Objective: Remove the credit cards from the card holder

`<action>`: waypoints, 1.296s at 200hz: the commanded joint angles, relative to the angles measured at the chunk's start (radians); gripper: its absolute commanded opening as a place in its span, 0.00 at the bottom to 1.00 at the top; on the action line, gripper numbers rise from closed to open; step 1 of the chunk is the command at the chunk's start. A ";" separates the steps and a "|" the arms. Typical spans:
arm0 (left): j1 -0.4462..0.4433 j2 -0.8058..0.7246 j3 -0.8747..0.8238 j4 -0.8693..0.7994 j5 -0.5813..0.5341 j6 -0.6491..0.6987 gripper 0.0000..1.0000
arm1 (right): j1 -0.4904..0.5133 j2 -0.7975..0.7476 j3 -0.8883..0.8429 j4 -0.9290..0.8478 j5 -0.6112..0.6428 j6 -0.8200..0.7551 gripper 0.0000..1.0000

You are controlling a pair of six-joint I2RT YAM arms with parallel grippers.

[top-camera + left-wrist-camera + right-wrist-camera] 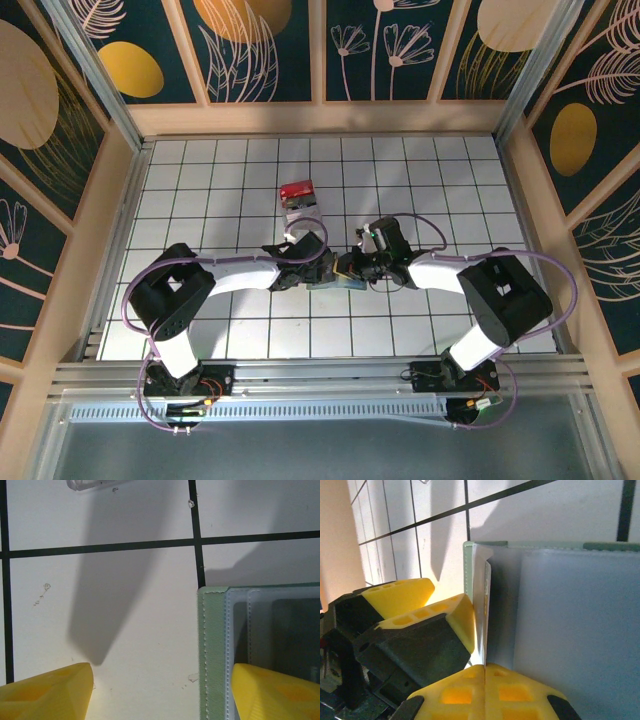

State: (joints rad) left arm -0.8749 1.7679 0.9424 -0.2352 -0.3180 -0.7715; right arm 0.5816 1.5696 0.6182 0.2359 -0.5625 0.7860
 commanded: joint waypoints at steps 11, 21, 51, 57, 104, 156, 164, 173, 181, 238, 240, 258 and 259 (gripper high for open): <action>0.008 0.024 -0.037 -0.059 0.009 -0.012 0.73 | -0.021 -0.063 0.022 -0.096 0.083 -0.049 0.03; 0.008 0.019 -0.039 -0.059 0.007 -0.012 0.73 | -0.026 -0.076 0.019 -0.111 0.095 -0.057 0.03; 0.008 0.006 -0.047 -0.062 0.000 -0.015 0.73 | -0.028 -0.109 0.008 -0.139 0.108 -0.077 0.02; 0.009 0.004 -0.049 -0.062 -0.001 -0.016 0.73 | -0.028 -0.115 0.006 -0.144 0.111 -0.080 0.01; 0.010 -0.039 -0.056 -0.064 -0.020 -0.020 0.73 | -0.028 -0.178 -0.004 -0.190 0.150 -0.109 0.00; 0.008 -0.124 -0.045 -0.058 -0.038 -0.017 0.75 | -0.065 -0.257 -0.005 -0.239 0.176 -0.151 0.00; 0.008 -0.143 -0.045 -0.054 -0.044 -0.018 0.76 | -0.066 -0.273 -0.001 -0.248 0.181 -0.162 0.00; 0.009 -0.168 -0.045 -0.048 -0.052 -0.019 0.76 | -0.067 -0.289 0.004 -0.257 0.185 -0.178 0.00; 0.008 -0.191 -0.046 -0.040 -0.056 -0.020 0.77 | -0.068 -0.303 0.010 -0.264 0.186 -0.193 0.00; 0.022 -0.387 -0.086 0.150 0.016 0.022 0.84 | -0.065 -0.388 0.053 -0.265 0.116 -0.285 0.00; 0.023 -0.393 -0.089 0.161 0.022 0.025 0.85 | -0.066 -0.390 0.057 -0.264 0.111 -0.289 0.00; 0.040 -0.449 -0.118 0.249 0.101 0.059 0.91 | -0.066 -0.403 0.070 -0.256 0.064 -0.319 0.00; 0.041 -0.452 -0.120 0.254 0.106 0.063 0.91 | -0.066 -0.403 0.070 -0.255 0.061 -0.321 0.00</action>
State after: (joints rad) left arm -0.8562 1.3819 0.8600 -0.1280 -0.3119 -0.7631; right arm 0.5186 1.1984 0.6464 -0.0238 -0.4282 0.5365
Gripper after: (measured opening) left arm 0.895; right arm 0.052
